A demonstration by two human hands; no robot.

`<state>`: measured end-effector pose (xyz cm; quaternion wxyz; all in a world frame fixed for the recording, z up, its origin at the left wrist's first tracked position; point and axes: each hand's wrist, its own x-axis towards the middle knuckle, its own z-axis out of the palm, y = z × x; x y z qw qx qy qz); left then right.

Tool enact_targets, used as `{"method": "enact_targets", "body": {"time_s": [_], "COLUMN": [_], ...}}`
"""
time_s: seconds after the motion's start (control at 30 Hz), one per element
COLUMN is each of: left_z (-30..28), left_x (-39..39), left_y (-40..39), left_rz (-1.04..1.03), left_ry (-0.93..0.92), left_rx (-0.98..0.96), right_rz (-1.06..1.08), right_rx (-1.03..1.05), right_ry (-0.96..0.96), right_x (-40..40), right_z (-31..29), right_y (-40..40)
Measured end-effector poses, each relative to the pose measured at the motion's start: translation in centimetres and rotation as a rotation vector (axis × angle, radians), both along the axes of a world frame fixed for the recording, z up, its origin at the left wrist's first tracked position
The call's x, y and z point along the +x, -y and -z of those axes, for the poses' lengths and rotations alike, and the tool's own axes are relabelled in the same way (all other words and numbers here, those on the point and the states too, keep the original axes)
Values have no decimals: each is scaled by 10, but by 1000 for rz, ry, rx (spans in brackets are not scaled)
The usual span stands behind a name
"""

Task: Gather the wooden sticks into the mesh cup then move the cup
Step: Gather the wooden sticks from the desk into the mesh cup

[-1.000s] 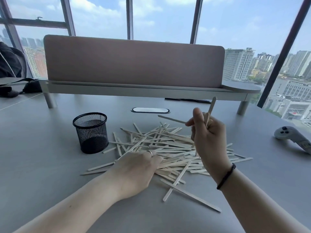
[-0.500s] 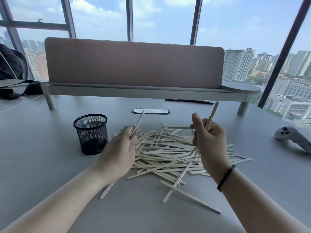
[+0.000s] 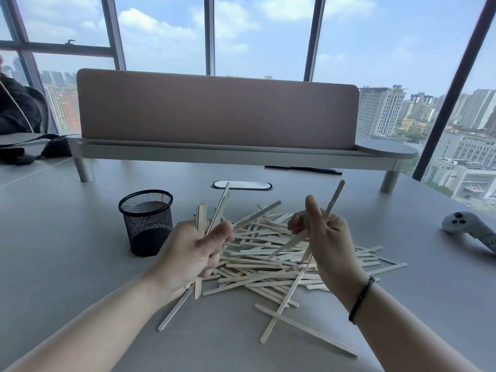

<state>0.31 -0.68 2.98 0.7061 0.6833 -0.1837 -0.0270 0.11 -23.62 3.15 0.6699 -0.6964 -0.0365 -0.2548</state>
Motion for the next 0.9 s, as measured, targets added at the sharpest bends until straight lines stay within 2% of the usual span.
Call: {"method": "enact_targets", "body": {"time_s": [0.1,0.23,0.37,0.5,0.67,0.77,0.9], "left_z": [-3,-3,-2,1,9,15,12], "left_x": [-3,-4,-1,-4,-7,-8,-9], "left_y": [-2,1,2,7,13,14,14], "left_rz": [64,24,-56,-4,60,25,-23], "left_ry": [-26,29,45,33,111,145,165], "left_rx": [-26,-17,-87,-175,-196,-144,-167], "right_rz": [-23,-114,-178,-225,-264,-252,-265], "right_rx": [26,242,164,98,131,116,128], "right_ry": [53,100,151,40,-119,-169,-199], "right_x": [-7,-20,-27,-23,-21,-20,-22], "right_z": [-11,-31,-35,-26,-19,-10,-6], "right_y": [-1,-5,-11,-12,-13,-17,-19]}}
